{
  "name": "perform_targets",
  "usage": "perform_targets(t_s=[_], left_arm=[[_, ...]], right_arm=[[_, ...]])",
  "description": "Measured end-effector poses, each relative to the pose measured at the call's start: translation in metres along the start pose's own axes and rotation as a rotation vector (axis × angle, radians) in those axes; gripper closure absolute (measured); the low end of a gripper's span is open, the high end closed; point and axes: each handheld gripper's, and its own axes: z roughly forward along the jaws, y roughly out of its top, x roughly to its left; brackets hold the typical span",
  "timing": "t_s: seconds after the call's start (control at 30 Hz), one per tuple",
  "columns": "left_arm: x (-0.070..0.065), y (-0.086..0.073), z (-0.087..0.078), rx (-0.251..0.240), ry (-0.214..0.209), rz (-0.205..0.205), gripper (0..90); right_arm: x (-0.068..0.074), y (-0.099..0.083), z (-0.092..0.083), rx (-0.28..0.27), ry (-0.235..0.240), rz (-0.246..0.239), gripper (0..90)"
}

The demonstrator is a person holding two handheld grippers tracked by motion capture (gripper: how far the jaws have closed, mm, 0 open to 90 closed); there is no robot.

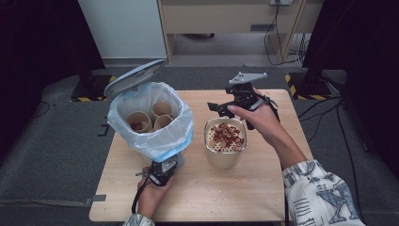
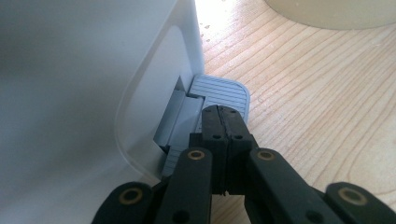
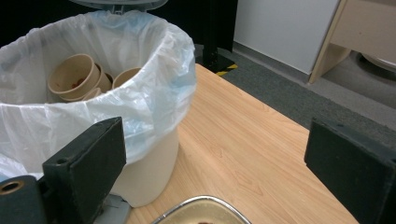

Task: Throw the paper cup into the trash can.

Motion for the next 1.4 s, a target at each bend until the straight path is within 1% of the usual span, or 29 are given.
perform_targets(t_s=[0.27,0.33,0.73,0.9,0.93,1.03,1.4], left_arm=[[0.000,0.000,0.000,-0.001,0.002,-0.002,88.6],[0.000,0.000,0.000,-0.002,0.002,-0.002,88.7],[0.000,0.000,0.000,-0.003,0.003,0.001,88.6],[0.000,0.000,0.000,-0.003,0.002,0.000,88.6],[0.001,0.000,0.000,-0.003,0.003,0.016,88.7],[0.000,0.000,0.000,-0.003,0.002,0.011,88.7],[0.000,0.000,0.000,-0.004,0.002,0.011,88.7]], right_arm=[[-0.010,-0.010,-0.011,-0.007,-0.018,0.019,6.0],[-0.011,-0.011,-0.012,-0.003,-0.020,0.019,6.0],[-0.025,-0.028,-0.027,-0.001,-0.052,0.040,6.1],[-0.029,-0.033,-0.032,-0.002,-0.062,0.045,6.1],[-0.029,-0.034,-0.033,0.001,-0.065,0.050,6.1],[-0.031,-0.037,-0.036,-0.002,-0.072,0.045,6.2],[-0.040,-0.052,-0.046,-0.004,-0.095,0.070,6.3]])
